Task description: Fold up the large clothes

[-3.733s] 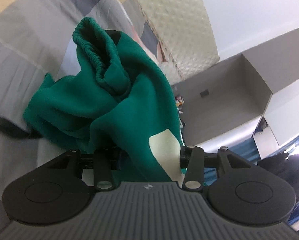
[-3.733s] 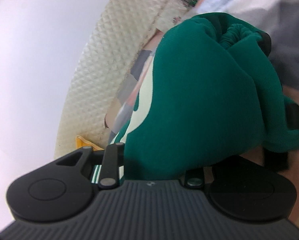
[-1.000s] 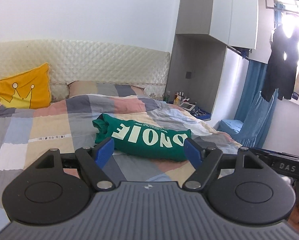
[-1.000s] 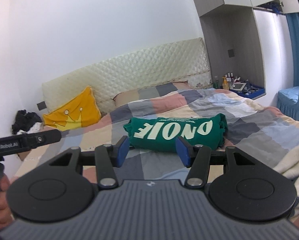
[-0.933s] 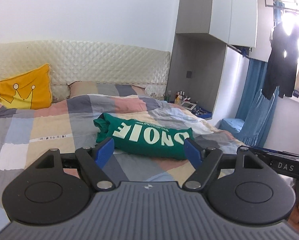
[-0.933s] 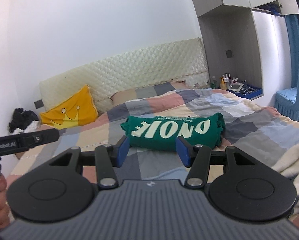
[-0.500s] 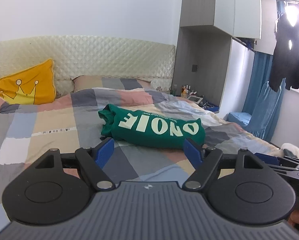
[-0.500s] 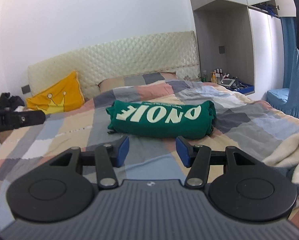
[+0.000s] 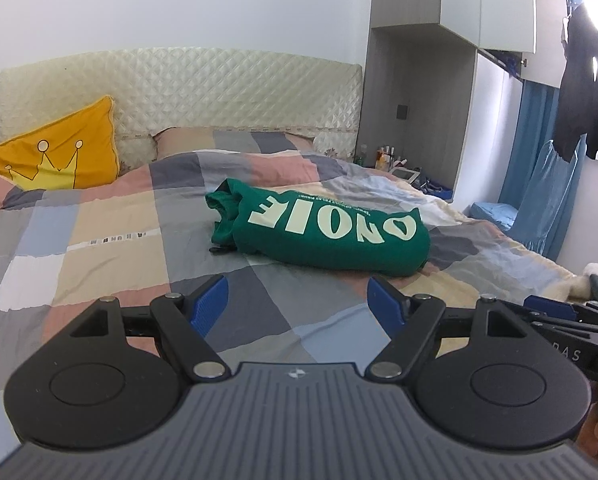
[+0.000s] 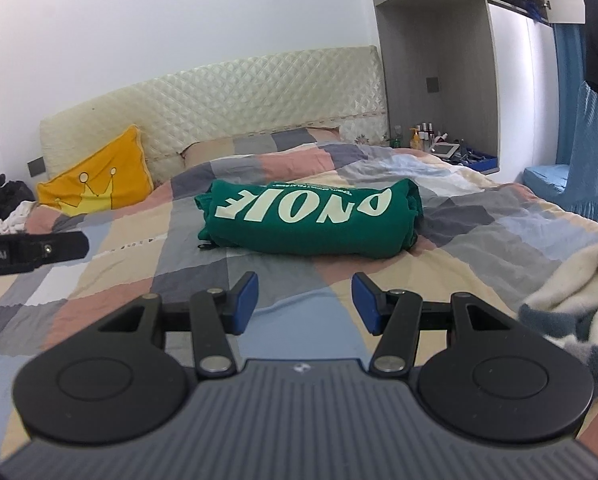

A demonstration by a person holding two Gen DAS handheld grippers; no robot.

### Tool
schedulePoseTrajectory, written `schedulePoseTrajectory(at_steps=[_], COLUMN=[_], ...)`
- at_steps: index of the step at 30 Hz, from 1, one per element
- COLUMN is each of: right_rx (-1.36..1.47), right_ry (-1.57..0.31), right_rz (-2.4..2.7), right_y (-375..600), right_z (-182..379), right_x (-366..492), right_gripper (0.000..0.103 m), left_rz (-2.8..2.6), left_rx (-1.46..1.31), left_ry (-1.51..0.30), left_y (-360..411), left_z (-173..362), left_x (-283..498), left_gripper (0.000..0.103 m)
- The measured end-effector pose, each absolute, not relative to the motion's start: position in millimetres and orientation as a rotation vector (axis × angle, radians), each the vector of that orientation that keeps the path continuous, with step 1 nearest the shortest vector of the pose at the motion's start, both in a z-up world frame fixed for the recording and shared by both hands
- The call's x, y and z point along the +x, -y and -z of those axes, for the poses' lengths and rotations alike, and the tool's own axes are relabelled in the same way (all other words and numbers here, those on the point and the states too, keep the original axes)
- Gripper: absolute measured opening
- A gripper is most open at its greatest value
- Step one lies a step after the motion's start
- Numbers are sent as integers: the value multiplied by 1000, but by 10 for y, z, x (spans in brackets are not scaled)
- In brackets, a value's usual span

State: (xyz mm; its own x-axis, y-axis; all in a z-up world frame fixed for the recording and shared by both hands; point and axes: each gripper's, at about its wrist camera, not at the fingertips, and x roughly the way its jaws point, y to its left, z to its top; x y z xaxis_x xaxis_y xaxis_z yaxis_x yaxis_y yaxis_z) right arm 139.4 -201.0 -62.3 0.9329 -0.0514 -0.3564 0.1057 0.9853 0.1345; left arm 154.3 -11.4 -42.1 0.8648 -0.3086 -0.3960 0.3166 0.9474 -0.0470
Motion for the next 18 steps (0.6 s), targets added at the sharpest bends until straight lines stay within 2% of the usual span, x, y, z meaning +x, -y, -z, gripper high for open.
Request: schedulePoseTrajectory(at_steps=[18], right_rx=[111], right_ry=[-352], right_rz=[108], right_y=[1977], right_z=[617], right_x=[1378], right_gripper=[56], left_rz=[324], left_rx=[13], left_ry=[-425], left_y=[126], left_z=[545], left_x=[1587], left_gripper=[80])
